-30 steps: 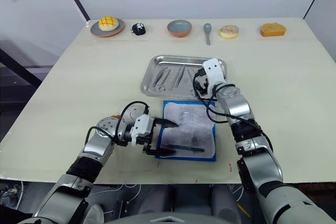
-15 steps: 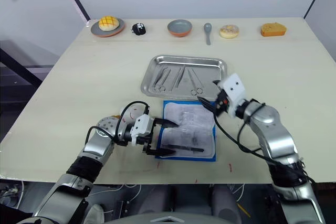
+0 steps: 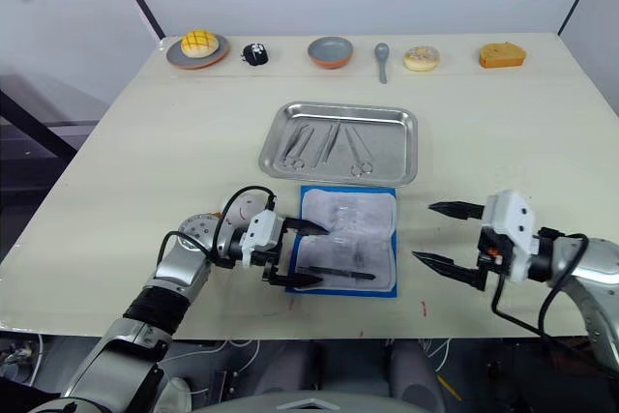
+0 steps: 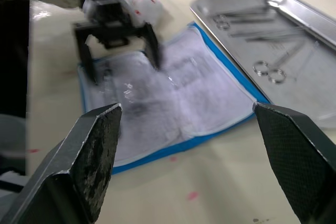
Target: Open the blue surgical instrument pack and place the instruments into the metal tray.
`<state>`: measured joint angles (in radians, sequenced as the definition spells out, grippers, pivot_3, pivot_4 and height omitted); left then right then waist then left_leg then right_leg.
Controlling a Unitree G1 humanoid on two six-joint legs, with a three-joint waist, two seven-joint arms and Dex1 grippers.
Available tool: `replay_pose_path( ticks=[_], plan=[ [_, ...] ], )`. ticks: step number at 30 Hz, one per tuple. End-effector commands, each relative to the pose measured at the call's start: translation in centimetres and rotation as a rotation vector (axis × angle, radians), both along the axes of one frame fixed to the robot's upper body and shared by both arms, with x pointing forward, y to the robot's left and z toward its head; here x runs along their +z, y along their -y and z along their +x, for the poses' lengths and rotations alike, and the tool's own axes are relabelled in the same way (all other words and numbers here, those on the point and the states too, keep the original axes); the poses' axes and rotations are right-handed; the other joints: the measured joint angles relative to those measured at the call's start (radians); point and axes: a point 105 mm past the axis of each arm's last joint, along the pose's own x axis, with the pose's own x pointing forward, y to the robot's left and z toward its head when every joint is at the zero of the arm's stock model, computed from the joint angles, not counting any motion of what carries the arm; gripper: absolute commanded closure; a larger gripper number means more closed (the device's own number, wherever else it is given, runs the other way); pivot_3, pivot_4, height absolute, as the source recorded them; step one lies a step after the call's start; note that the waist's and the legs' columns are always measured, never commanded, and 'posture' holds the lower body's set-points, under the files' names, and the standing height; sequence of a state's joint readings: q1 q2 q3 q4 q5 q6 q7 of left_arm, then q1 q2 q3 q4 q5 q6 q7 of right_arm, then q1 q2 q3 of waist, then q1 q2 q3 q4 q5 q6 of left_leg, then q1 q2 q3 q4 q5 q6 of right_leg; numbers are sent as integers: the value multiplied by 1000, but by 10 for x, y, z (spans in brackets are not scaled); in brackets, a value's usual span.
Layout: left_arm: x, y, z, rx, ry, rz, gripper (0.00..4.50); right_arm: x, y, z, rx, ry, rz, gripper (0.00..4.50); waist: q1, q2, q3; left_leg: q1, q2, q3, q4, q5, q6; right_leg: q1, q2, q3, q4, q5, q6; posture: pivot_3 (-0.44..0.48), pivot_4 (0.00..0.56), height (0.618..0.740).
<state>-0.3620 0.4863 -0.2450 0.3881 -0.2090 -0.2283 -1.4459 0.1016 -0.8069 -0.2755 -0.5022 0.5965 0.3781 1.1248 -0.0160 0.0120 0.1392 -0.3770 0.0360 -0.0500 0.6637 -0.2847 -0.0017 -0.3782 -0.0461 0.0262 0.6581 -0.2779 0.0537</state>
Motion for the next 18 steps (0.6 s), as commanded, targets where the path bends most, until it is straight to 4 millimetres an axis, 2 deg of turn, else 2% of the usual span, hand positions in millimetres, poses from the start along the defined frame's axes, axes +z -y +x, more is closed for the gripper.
replay_pose_path(
  ticks=[1,8,12,15,18],
  plan=[
    [-37,-11,-18,-6,-153,105,0,22,3,-12,72,42,13,328,1,-1,0,0,0,0,0,0,0,0,0,0,0,0,0,0,150,732],
    [-36,-14,-16,-22,-149,115,0,35,21,-27,105,23,-24,328,1,-3,1,0,0,0,0,0,0,0,0,0,0,0,0,0,150,732],
    [-38,-16,-20,-25,-159,116,0,38,21,-26,106,49,-32,328,0,-3,1,0,0,0,0,0,0,0,0,0,0,0,0,0,150,732],
    [-38,-15,-19,-20,-153,118,0,25,16,-14,37,69,-89,328,0,-3,1,0,0,0,0,0,0,0,0,0,0,0,0,0,150,732],
    [-37,-14,-17,-20,-145,119,0,8,1,-9,28,51,-89,328,0,-3,1,0,0,0,0,0,0,0,0,0,0,0,1,0,150,732]
  ],
)
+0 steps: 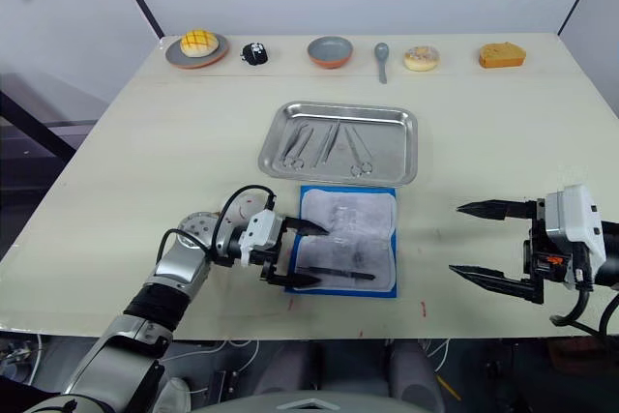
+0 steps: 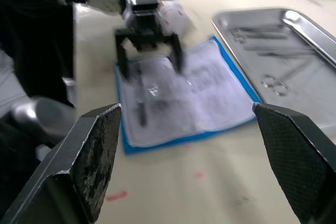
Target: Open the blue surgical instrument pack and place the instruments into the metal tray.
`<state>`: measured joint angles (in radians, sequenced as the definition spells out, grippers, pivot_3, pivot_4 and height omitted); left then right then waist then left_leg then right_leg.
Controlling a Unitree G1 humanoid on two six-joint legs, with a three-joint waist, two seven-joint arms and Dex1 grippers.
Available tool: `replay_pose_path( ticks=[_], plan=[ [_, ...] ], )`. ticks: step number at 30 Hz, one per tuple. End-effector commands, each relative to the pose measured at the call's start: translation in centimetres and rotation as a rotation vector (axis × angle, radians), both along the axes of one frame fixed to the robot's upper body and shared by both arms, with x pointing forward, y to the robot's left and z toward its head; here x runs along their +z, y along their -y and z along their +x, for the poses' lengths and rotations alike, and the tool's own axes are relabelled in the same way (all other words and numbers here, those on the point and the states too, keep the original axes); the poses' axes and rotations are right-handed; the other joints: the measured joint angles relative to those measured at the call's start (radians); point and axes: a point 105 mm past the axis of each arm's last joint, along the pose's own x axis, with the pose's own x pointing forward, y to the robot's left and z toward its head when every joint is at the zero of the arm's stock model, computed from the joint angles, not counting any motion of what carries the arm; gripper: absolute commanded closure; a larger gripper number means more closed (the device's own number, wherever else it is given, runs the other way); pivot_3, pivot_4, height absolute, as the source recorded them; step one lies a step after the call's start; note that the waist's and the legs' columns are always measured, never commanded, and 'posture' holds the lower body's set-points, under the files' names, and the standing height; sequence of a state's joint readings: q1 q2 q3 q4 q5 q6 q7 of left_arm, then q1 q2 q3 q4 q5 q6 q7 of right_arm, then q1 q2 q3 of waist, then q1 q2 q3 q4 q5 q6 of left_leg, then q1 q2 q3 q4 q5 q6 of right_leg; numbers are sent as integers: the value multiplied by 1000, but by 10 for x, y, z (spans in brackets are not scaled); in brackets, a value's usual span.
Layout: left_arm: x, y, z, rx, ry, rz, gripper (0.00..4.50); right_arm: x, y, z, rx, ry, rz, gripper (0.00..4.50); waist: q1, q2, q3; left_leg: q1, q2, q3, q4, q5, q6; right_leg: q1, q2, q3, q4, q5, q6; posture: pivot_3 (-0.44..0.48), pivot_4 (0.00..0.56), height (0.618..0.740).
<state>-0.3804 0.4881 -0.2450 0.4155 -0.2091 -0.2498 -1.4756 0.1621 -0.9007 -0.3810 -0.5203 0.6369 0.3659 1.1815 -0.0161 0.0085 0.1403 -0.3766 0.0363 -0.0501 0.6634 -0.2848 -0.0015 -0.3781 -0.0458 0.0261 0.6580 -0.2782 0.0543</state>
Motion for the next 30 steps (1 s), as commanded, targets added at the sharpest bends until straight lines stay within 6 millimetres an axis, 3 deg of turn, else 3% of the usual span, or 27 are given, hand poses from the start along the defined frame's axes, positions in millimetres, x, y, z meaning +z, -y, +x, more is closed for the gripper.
replay_pose_path(
  ticks=[1,16,30],
  plan=[
    [-38,-12,-18,5,-149,114,0,-7,-19,2,16,36,-8,328,0,0,0,0,0,0,0,0,0,0,0,0,0,0,0,0,150,732],
    [-37,-12,-20,-28,-150,130,0,-75,-79,28,93,60,-123,328,0,0,0,0,0,0,0,0,0,0,0,0,0,0,0,0,150,732],
    [-32,-14,-27,-109,-168,131,0,-97,-94,28,179,9,-183,328,-5,-1,0,0,0,0,0,0,0,-1,1,0,1,0,0,0,150,732]
  ],
)
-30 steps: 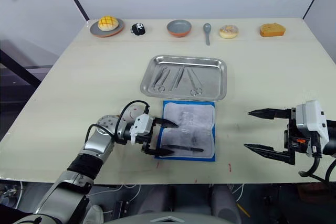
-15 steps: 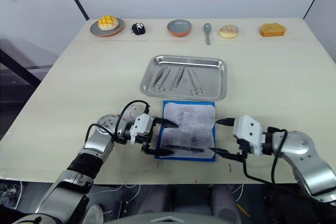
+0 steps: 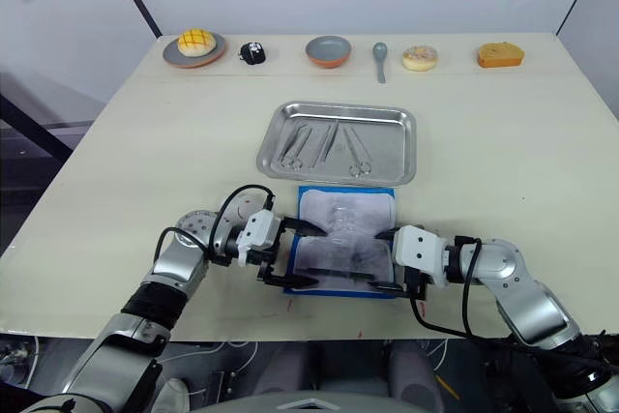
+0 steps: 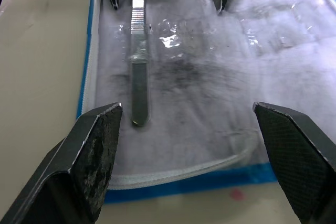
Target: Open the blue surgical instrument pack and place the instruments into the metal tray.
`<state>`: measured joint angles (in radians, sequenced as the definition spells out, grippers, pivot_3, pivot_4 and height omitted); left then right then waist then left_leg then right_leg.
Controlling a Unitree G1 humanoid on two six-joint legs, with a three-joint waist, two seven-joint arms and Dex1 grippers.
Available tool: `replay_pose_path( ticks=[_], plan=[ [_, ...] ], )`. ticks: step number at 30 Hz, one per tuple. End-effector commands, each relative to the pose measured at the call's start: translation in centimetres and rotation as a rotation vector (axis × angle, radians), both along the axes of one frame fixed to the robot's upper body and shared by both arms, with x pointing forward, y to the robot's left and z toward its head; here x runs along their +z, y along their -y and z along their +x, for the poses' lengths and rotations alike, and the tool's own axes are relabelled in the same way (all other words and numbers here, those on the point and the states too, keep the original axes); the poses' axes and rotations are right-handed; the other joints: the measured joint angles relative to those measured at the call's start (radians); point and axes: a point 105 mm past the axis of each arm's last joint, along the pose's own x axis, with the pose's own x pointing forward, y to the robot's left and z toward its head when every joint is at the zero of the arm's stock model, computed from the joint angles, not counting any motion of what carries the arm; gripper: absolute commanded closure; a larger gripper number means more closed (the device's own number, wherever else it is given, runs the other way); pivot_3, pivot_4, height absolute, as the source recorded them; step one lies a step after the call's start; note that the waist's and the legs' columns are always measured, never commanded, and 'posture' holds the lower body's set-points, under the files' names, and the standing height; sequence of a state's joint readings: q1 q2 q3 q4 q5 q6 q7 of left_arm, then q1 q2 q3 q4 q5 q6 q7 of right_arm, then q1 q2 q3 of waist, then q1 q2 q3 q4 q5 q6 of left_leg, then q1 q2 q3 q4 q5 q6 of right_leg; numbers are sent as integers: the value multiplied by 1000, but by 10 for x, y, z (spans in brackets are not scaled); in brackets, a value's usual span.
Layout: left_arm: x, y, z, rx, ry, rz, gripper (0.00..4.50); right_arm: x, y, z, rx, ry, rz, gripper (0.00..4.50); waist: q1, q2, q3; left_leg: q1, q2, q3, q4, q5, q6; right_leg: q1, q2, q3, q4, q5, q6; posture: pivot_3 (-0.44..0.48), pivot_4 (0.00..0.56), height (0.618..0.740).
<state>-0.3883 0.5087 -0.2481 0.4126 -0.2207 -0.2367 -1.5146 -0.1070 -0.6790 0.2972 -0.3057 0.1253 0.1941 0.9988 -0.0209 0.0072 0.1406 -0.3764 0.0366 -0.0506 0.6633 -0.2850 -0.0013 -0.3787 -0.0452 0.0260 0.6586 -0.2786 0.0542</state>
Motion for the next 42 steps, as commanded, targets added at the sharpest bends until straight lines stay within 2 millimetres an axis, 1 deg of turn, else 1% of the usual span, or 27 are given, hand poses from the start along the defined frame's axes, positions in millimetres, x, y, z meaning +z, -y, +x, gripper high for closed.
replay_pose_path(
  ticks=[1,5,8,10,11,12,14,16,18,19,25,36,42],
  plan=[
    [-34,-9,-25,-82,-149,118,0,1,-5,-2,32,3,-1,328,0,0,0,0,0,0,0,0,0,0,0,0,0,0,0,0,150,732],
    [-34,-8,-22,-89,-145,123,0,-6,-3,0,22,-9,-30,328,0,0,0,0,0,0,0,0,0,0,0,0,0,0,0,0,150,732],
    [-34,-6,-22,-97,-144,125,0,-13,-2,-3,30,-42,-55,328,0,0,0,0,0,0,0,0,0,0,0,0,0,0,0,0,150,732],
    [-34,-6,-21,-96,-143,125,0,-15,-3,-4,35,-56,-62,817,1,-1,0,0,0,0,0,0,0,0,0,0,0,0,0,0,150,732],
    [-34,-5,-20,-96,-142,126,0,-16,-3,-4,38,-57,-64,900,1,-1,-1,0,0,0,0,0,0,0,0,0,0,0,0,0,150,732],
    [-34,-5,-20,-95,-141,126,0,-17,-3,-5,38,-62,-69,1430,1,-1,-1,0,0,0,0,0,0,0,0,0,0,0,0,0,150,732],
    [-34,-5,-20,-93,-140,124,0,-20,-3,-6,41,-75,-84,2165,2,-2,-1,0,0,0,0,0,0,0,0,0,0,0,0,0,150,732],
    [-35,-4,-20,-91,-140,122,0,-23,-2,-6,44,-78,-98,3082,2,-2,-2,1,0,0,0,0,0,0,0,0,1,0,0,0,150,732],
    [-35,-4,-19,-87,-140,122,0,-24,-1,-6,43,-77,-106,4121,2,-2,-2,1,0,0,0,0,0,1,0,0,1,0,0,0,150,732],
    [-35,-4,-19,-85,-140,122,0,-24,-1,-6,43,-77,-107,4489,2,-3,-2,1,0,0,0,0,0,1,0,0,1,0,0,0,150,732],
    [-35,-4,-19,-77,-140,122,0,-21,-5,-6,51,-65,-102,4489,2,-3,-3,1,0,0,0,0,0,1,0,0,1,0,0,0,150,732],
    [-36,-2,-20,-74,-141,115,0,6,-18,-11,84,-34,-82,4489,5,-3,-3,0,0,0,1,0,0,0,0,0,1,0,0,0,150,732],
    [-37,-1,-20,-75,-141,115,0,16,-16,-13,83,-11,-92,4489,6,-3,-3,0,0,0,1,0,0,0,0,0,1,0,0,0,150,732]
  ],
)
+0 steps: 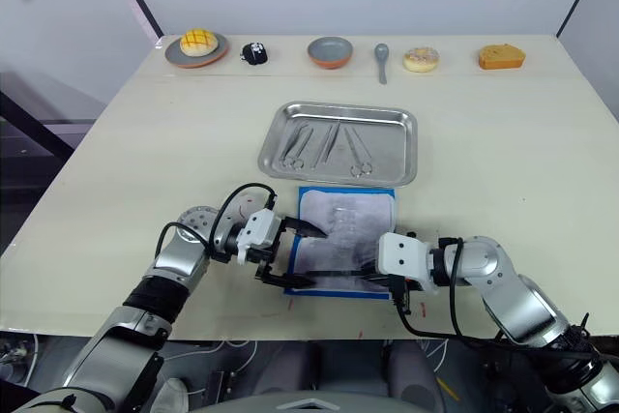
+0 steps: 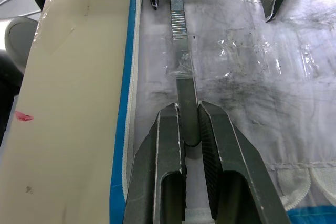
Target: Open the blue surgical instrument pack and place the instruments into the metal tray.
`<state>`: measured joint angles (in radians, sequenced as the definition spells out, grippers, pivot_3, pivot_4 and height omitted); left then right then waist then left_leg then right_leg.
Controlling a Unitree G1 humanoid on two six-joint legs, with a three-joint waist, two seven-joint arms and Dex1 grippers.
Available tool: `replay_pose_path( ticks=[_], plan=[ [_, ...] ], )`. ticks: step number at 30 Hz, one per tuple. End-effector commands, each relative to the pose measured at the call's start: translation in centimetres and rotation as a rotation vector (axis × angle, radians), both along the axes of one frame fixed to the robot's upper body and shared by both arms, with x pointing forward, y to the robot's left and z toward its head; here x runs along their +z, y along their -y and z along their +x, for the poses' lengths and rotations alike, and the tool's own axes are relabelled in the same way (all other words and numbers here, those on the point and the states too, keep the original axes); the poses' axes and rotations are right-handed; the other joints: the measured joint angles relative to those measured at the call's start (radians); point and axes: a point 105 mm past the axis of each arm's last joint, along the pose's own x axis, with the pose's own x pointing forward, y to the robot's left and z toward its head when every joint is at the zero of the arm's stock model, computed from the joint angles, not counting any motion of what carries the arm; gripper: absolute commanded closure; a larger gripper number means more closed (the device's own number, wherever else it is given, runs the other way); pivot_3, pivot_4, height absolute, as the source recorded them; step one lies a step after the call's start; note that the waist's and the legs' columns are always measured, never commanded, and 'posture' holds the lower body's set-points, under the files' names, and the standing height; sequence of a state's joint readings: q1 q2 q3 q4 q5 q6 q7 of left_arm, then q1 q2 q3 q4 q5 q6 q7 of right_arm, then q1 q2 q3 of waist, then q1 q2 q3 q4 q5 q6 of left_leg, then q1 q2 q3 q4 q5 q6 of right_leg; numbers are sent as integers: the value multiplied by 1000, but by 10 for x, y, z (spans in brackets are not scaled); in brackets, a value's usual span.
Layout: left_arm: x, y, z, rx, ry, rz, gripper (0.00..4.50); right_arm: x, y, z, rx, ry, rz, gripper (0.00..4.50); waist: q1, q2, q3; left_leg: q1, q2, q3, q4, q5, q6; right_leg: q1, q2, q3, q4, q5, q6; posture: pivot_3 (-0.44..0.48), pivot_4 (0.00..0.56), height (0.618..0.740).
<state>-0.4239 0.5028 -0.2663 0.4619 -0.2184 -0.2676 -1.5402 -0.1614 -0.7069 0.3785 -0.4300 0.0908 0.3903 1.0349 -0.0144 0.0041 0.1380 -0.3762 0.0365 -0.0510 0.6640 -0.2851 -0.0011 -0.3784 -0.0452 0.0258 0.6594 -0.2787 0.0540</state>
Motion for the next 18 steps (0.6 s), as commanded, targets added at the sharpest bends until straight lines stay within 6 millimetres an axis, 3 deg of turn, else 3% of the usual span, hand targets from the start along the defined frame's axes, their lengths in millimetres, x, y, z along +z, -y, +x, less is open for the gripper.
replay_pose_path(
  ticks=[1,18],
  plan=[
    [-37,-3,-23,-39,-144,106,0,15,-2,-1,15,53,11,4489,0,0,0,0,0,0,0,0,0,0,0,0,0,0,0,0,150,732],
    [-38,-1,-23,-43,-149,106,0,30,8,2,-6,102,-24,4489,1,0,0,-1,0,0,0,0,0,0,0,0,0,0,0,0,150,732]
  ],
)
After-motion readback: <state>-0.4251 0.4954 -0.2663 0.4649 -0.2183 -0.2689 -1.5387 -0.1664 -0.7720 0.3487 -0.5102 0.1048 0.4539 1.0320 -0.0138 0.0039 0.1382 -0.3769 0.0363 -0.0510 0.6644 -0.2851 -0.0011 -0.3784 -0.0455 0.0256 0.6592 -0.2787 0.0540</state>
